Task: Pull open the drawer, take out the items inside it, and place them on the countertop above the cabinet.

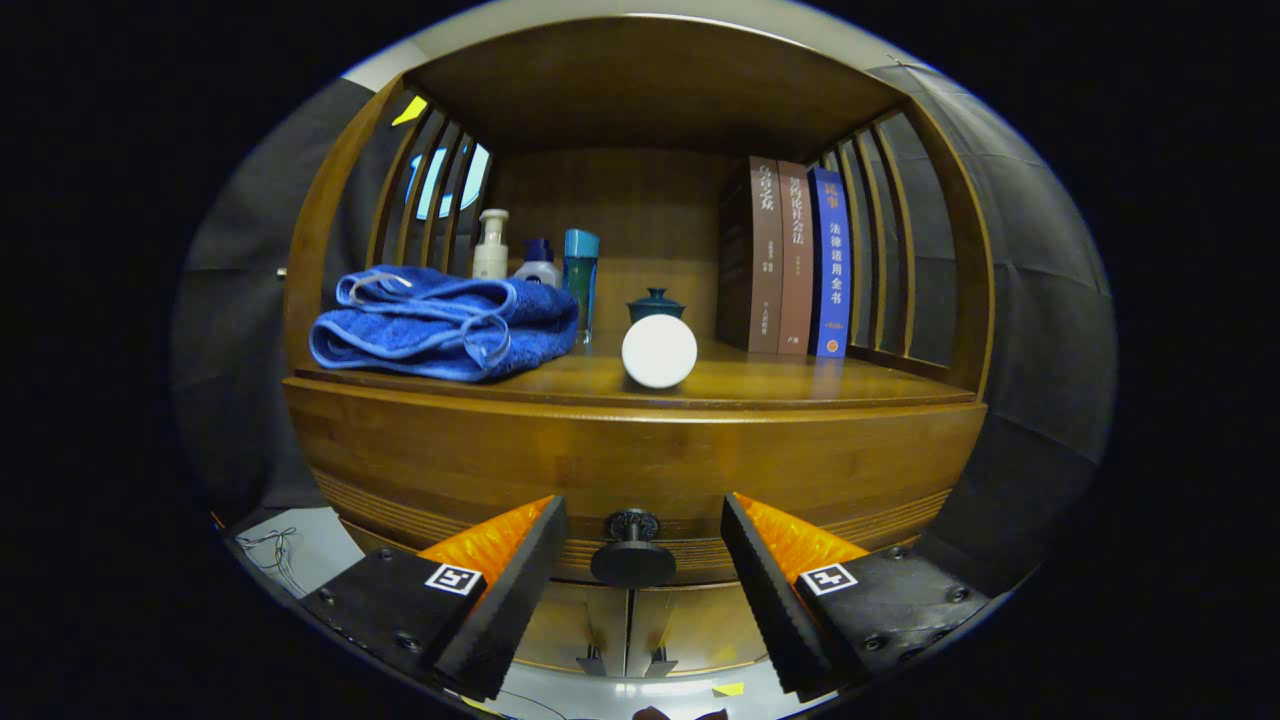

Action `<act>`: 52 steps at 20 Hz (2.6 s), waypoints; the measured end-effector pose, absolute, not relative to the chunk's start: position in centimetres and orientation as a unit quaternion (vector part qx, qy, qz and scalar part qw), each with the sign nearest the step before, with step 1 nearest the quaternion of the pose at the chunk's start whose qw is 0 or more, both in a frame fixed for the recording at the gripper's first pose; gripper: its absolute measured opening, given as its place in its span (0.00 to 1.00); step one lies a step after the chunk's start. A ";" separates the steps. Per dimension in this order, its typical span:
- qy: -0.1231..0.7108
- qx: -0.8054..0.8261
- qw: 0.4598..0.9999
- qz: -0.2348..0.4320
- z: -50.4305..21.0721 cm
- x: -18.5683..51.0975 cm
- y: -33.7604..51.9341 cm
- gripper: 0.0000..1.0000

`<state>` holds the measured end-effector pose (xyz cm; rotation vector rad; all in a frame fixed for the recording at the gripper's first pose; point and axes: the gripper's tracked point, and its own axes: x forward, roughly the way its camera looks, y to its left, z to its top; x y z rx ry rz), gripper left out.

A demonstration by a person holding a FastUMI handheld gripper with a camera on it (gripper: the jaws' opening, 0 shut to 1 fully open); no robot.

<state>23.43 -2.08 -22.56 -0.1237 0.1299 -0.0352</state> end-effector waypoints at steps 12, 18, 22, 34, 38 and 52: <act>-0.010 -0.050 0.999 -0.005 -8.6 12.7 1.4 0.99; -0.023 -0.037 0.999 -0.016 -3.5 7.6 2.6 0.99; -0.025 -0.007 1.000 0.003 -0.9 4.8 4.7 0.99; -0.037 -0.039 0.998 0.023 3.0 -2.0 6.8 0.99; -0.037 -0.024 0.999 0.028 3.1 -2.6 7.3 0.99; -0.030 -0.024 0.999 0.019 2.7 -2.4 6.4 0.99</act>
